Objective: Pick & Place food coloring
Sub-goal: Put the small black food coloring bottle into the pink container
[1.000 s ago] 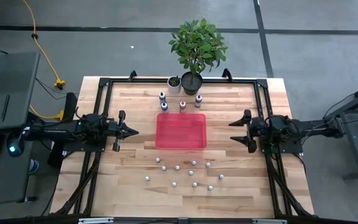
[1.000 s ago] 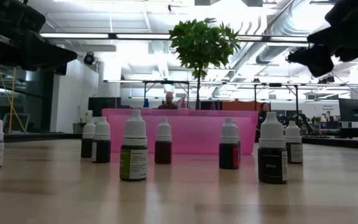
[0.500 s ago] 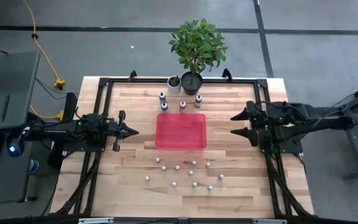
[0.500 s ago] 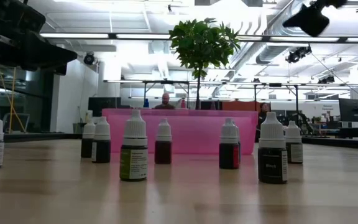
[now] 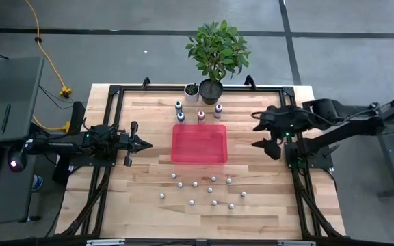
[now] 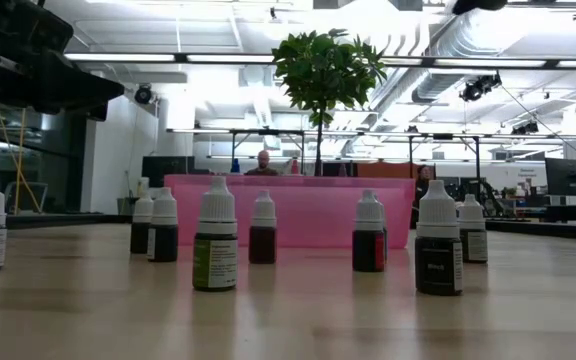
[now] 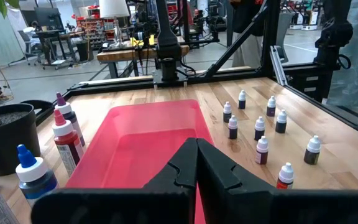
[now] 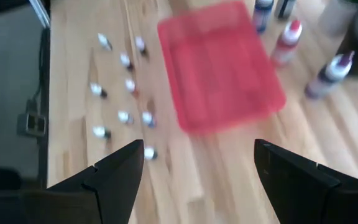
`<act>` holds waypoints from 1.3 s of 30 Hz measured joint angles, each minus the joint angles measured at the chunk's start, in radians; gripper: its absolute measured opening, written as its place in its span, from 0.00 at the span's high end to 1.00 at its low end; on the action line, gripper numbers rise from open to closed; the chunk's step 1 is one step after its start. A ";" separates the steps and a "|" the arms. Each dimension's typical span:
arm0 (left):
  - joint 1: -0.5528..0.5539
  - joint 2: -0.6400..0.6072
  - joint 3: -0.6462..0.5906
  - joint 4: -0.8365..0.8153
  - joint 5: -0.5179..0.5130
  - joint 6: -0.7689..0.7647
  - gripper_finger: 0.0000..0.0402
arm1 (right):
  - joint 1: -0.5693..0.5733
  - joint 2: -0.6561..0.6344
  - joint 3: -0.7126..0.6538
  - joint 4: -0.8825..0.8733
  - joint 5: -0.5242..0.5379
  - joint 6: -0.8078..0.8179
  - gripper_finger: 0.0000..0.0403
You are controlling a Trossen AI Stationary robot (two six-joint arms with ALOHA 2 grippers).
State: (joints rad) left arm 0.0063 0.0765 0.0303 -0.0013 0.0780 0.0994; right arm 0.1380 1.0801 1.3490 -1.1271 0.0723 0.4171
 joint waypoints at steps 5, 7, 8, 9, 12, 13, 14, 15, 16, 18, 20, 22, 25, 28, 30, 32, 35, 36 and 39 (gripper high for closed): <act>0.000 0.000 0.000 0.000 0.000 0.000 1.00 | 0.080 0.095 0.078 -0.141 0.000 0.067 0.27; 0.000 0.000 0.000 0.000 0.000 0.000 1.00 | 0.122 0.123 0.086 -0.161 -0.001 0.088 0.27; 0.000 0.000 0.000 0.000 0.000 0.000 1.00 | 0.146 0.136 0.087 -0.164 -0.006 0.099 0.27; 0.000 0.000 0.000 0.000 0.000 0.000 1.00 | 0.166 0.149 0.087 -0.165 -0.016 0.106 0.27; 0.000 0.000 0.000 0.000 0.000 0.000 1.00 | 0.222 0.185 0.087 -0.165 -0.049 0.155 0.27; 0.000 0.000 0.000 0.000 0.000 0.000 1.00 | 0.240 0.197 0.087 -0.166 -0.058 0.179 0.27; 0.000 0.000 0.000 0.000 0.000 0.000 1.00 | 0.257 0.212 0.087 -0.168 -0.069 0.200 0.27; 0.000 0.000 0.000 0.000 0.000 0.000 1.00 | 0.273 0.228 0.087 -0.170 -0.084 0.215 0.27; 0.000 0.000 0.000 0.000 0.000 0.000 1.00 | 0.290 0.246 0.087 -0.169 -0.098 0.224 0.27; 0.000 0.000 0.000 0.000 0.000 0.000 1.00 | 0.323 0.282 0.087 -0.164 -0.122 0.234 0.27; 0.000 0.000 0.000 0.000 0.000 0.000 1.00 | 0.352 0.314 0.087 -0.151 -0.139 0.233 0.27; 0.000 0.000 0.000 0.000 0.000 0.000 1.00 | 0.377 0.340 0.087 -0.134 -0.144 0.233 0.27; 0.000 0.000 0.000 0.000 0.000 0.000 1.00 | 0.403 0.375 0.087 -0.104 -0.121 0.233 0.27; 0.000 0.000 0.000 0.000 0.000 0.000 1.00 | 0.419 0.395 0.087 -0.054 -0.091 0.236 0.27; 0.000 0.000 0.000 0.000 0.000 0.000 1.00 | 0.428 0.405 0.087 -0.030 -0.067 0.222 0.27; 0.000 0.000 0.000 0.000 0.000 0.000 1.00 | 0.444 0.412 0.087 0.000 0.002 0.165 0.27; 0.000 0.000 0.000 0.000 0.000 0.000 1.00 | 0.467 0.412 0.087 0.063 0.133 0.062 0.27; 0.000 0.000 0.000 0.000 0.000 0.000 1.00 | 0.474 0.415 0.087 0.078 0.176 0.049 0.27; 0.000 0.000 0.000 0.000 0.000 0.000 1.00 | 0.493 0.432 0.087 0.087 0.298 0.053 0.27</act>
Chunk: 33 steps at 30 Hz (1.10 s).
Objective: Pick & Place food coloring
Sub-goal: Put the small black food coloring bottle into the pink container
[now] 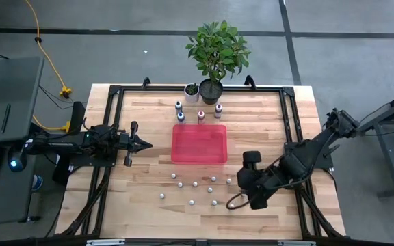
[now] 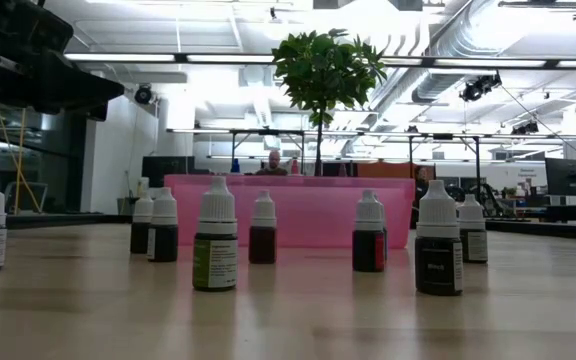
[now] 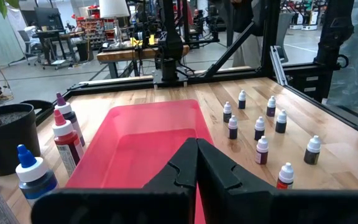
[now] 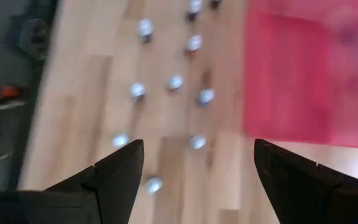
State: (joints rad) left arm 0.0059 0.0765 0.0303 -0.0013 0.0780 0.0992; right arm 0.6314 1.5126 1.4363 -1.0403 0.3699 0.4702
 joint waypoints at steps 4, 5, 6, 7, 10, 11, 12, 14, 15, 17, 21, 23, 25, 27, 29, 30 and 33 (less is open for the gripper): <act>0.000 0.000 0.000 0.000 0.000 0.000 1.00 | 0.006 0.023 0.000 0.018 0.072 0.019 0.27; 0.000 0.000 0.000 0.000 0.000 0.000 1.00 | 0.000 0.029 0.000 0.026 0.074 0.016 0.27; 0.000 0.000 0.000 0.000 0.000 0.000 1.00 | -0.009 0.036 0.000 0.034 0.074 0.008 0.27; 0.000 0.000 0.000 0.000 0.000 0.000 1.00 | -0.019 0.041 0.000 0.049 0.075 -0.003 0.27; 0.000 0.000 0.000 0.000 0.000 0.000 1.00 | -0.051 0.048 0.000 0.079 0.065 0.040 0.27; 0.000 0.000 0.000 0.000 0.000 0.000 1.00 | -0.060 0.051 0.000 0.088 0.056 0.065 0.27; 0.000 0.000 0.000 0.000 0.000 0.000 1.00 | -0.071 0.052 0.000 0.097 0.038 0.090 0.27; 0.000 0.000 0.000 0.000 0.000 0.000 1.00 | -0.090 0.056 0.000 0.096 0.010 0.137 0.27; 0.000 0.000 0.000 0.000 0.000 0.000 1.00 | -0.102 0.059 0.000 0.095 -0.006 0.163 0.27; 0.000 0.000 0.000 0.000 0.000 0.000 1.00 | -0.120 0.060 0.000 0.089 -0.041 0.217 0.27; 0.000 0.000 0.000 0.000 0.000 0.000 1.00 | -0.149 0.060 0.000 0.034 -0.146 0.370 0.27; 0.000 0.000 0.000 0.000 0.000 0.000 1.00 | -0.157 0.060 -0.003 -0.012 -0.225 0.475 0.27; 0.000 0.000 0.000 0.000 0.000 0.000 1.00 | -0.163 0.059 -0.026 -0.026 -0.312 0.569 0.27; 0.000 0.000 0.000 0.000 0.000 0.000 1.00 | -0.165 0.060 -0.062 -0.031 -0.376 0.648 0.27; 0.000 0.000 0.000 0.000 0.000 0.000 1.00 | -0.165 0.060 -0.112 -0.014 -0.417 0.721 0.27; 0.000 0.000 0.000 0.000 0.000 0.000 1.00 | -0.165 0.060 -0.141 -0.001 -0.436 0.757 0.27; 0.000 0.000 0.000 0.000 0.000 0.000 1.00 | -0.157 0.060 -0.237 0.080 -0.499 0.834 0.27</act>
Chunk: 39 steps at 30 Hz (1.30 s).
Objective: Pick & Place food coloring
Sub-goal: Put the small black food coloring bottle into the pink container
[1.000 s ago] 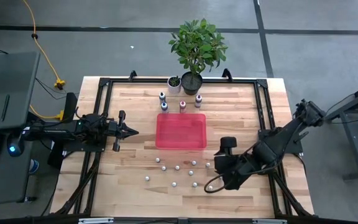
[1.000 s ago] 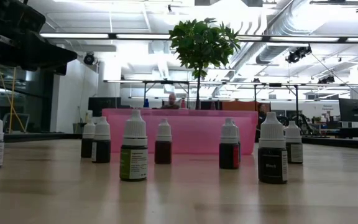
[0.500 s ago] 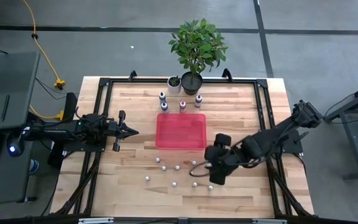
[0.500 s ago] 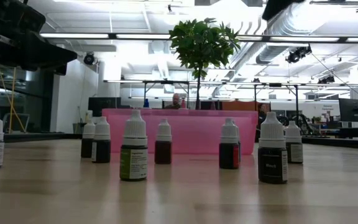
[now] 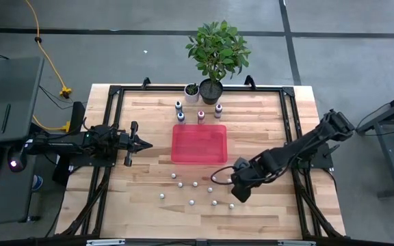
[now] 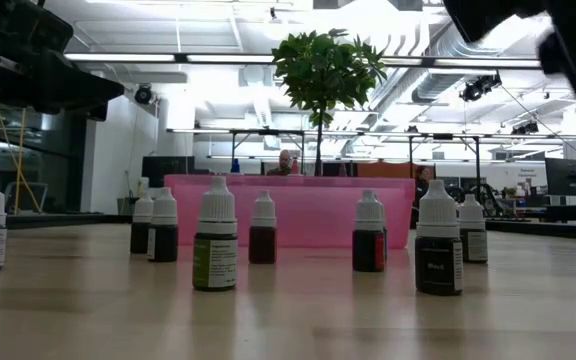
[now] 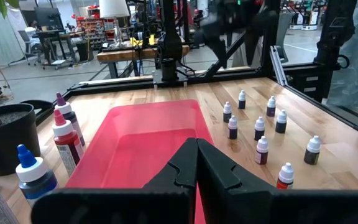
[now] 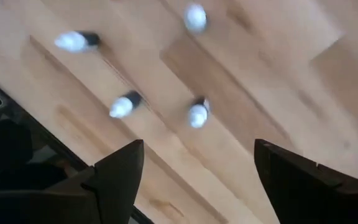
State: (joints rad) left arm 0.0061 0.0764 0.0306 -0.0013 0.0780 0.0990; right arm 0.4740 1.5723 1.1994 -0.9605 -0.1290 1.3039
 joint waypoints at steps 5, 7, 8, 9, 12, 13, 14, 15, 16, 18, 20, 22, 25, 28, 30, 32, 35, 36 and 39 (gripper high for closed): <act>0.000 0.000 0.000 0.000 0.000 0.000 1.00 | 0.000 0.000 -0.121 0.203 -0.011 0.079 0.27; 0.000 0.000 0.000 0.000 0.000 0.000 1.00 | -0.001 0.000 -0.151 0.231 -0.022 0.098 0.27; 0.000 0.000 0.000 0.000 0.000 0.000 1.00 | 0.000 0.000 -0.162 0.232 -0.029 0.105 0.27; 0.000 0.000 0.000 0.000 0.000 0.000 1.00 | 0.001 0.000 -0.170 0.233 -0.031 0.107 0.27; 0.000 0.000 0.000 0.000 0.000 0.000 1.00 | 0.002 0.006 -0.175 0.239 -0.024 0.098 0.27; 0.000 0.000 0.000 0.000 0.000 0.000 1.00 | 0.001 0.015 -0.172 0.231 -0.027 0.088 0.27; 0.000 0.000 0.000 0.000 0.000 0.000 1.00 | 0.004 0.028 -0.168 0.227 -0.031 0.076 0.27; 0.000 0.000 0.000 0.000 0.000 0.000 1.00 | 0.005 0.045 -0.160 0.226 -0.032 0.058 0.27; 0.000 0.000 0.000 0.000 0.000 0.000 1.00 | 0.009 0.063 -0.150 0.230 -0.029 0.041 0.27; 0.000 0.000 0.000 0.000 0.000 0.000 1.00 | 0.017 0.087 -0.130 0.237 -0.016 0.000 0.27; 0.000 0.000 0.000 0.000 0.000 0.000 1.00 | 0.023 0.104 -0.119 0.234 0.001 -0.037 0.27; 0.000 0.000 0.000 0.000 0.000 0.000 1.00 | 0.029 0.118 -0.115 0.233 0.015 -0.084 0.27; 0.000 0.000 0.000 0.000 0.000 0.000 1.00 | 0.042 0.127 -0.115 0.235 0.017 -0.137 0.27; 0.000 0.000 0.000 0.000 0.000 0.000 1.00 | 0.063 0.132 -0.115 0.237 0.036 -0.190 0.27; 0.000 0.000 0.000 0.000 0.000 0.000 1.00 | 0.076 0.131 -0.115 0.236 0.071 -0.244 0.27; 0.000 0.000 0.000 0.000 0.000 0.000 1.00 | 0.086 0.131 -0.117 0.233 0.103 -0.306 0.27; 0.000 0.000 0.000 0.000 0.000 0.000 1.00 | 0.098 0.131 -0.117 0.230 0.157 -0.391 0.27; 0.000 0.000 0.000 0.000 0.000 0.000 1.00 | 0.102 0.131 -0.117 0.227 0.171 -0.417 0.27; 0.000 0.000 0.000 0.000 0.000 0.000 1.00 | 0.112 0.131 -0.117 0.225 0.176 -0.483 0.27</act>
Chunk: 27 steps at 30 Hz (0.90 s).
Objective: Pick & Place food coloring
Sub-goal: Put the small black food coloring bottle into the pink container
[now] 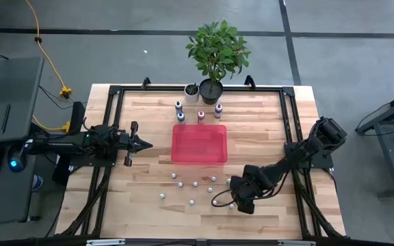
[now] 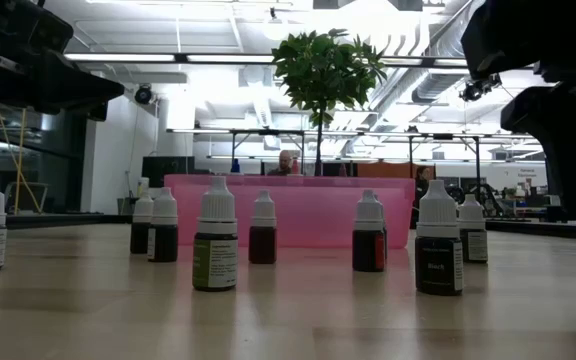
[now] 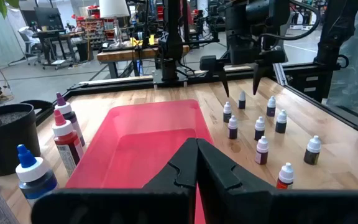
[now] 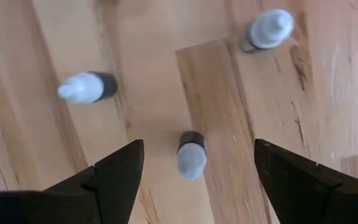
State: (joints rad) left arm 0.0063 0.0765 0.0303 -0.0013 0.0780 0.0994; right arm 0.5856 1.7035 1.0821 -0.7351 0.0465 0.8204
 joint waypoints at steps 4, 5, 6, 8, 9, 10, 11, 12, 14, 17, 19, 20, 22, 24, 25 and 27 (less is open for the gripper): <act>0.000 0.000 0.000 0.000 0.000 0.000 1.00 | 0.017 0.000 0.000 -0.003 -0.007 -0.044 0.27; 0.000 0.000 0.000 0.000 0.000 0.000 1.00 | 0.020 0.000 0.000 -0.009 -0.004 -0.051 0.27; 0.000 0.000 0.000 0.000 0.000 0.000 1.00 | 0.024 0.000 0.000 -0.015 -0.001 -0.060 0.27; 0.000 0.000 0.000 0.000 0.000 0.000 1.00 | 0.031 0.000 0.000 -0.029 0.007 -0.062 0.27; 0.000 0.000 0.000 0.000 0.000 0.000 1.00 | 0.033 0.000 0.000 -0.035 0.014 -0.062 0.27; 0.000 0.000 0.000 0.000 0.000 0.000 1.00 | 0.033 0.000 0.000 -0.041 0.018 -0.063 0.27; 0.000 0.000 0.000 0.000 0.000 0.000 1.00 | 0.034 0.000 0.000 -0.045 0.022 -0.063 0.27; 0.000 0.000 0.000 0.000 0.000 0.000 1.00 | 0.034 0.000 0.000 -0.045 0.025 -0.062 0.27; 0.000 0.000 0.000 0.000 0.000 0.000 1.00 | 0.034 0.000 0.000 -0.044 0.024 -0.062 0.27; 0.000 0.000 0.000 0.000 0.000 0.000 1.00 | 0.034 0.003 0.000 -0.045 0.011 -0.062 0.27; 0.000 0.000 0.000 0.000 0.000 0.000 1.00 | 0.034 0.007 -0.006 -0.038 0.004 -0.062 0.27; 0.000 0.000 0.000 0.000 0.000 0.000 1.00 | 0.034 0.008 -0.014 -0.026 -0.003 -0.061 0.27; 0.000 0.000 0.000 0.000 0.000 0.000 1.00 | 0.034 0.010 -0.034 0.005 -0.010 -0.045 0.27; 0.000 0.000 0.000 0.000 0.000 0.000 1.00 | 0.032 0.010 -0.046 0.034 -0.017 -0.038 0.27; 0.000 0.000 0.000 0.000 0.000 0.000 1.00 | 0.030 0.010 -0.048 0.044 -0.018 -0.036 0.27; 0.000 0.000 0.000 0.000 0.000 0.000 1.00 | 0.030 0.010 -0.049 0.046 -0.018 -0.033 0.27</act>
State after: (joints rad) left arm 0.0059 0.0764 0.0303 -0.0012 0.0780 0.0990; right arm 0.6155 1.7134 1.0328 -0.6888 0.0286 0.7870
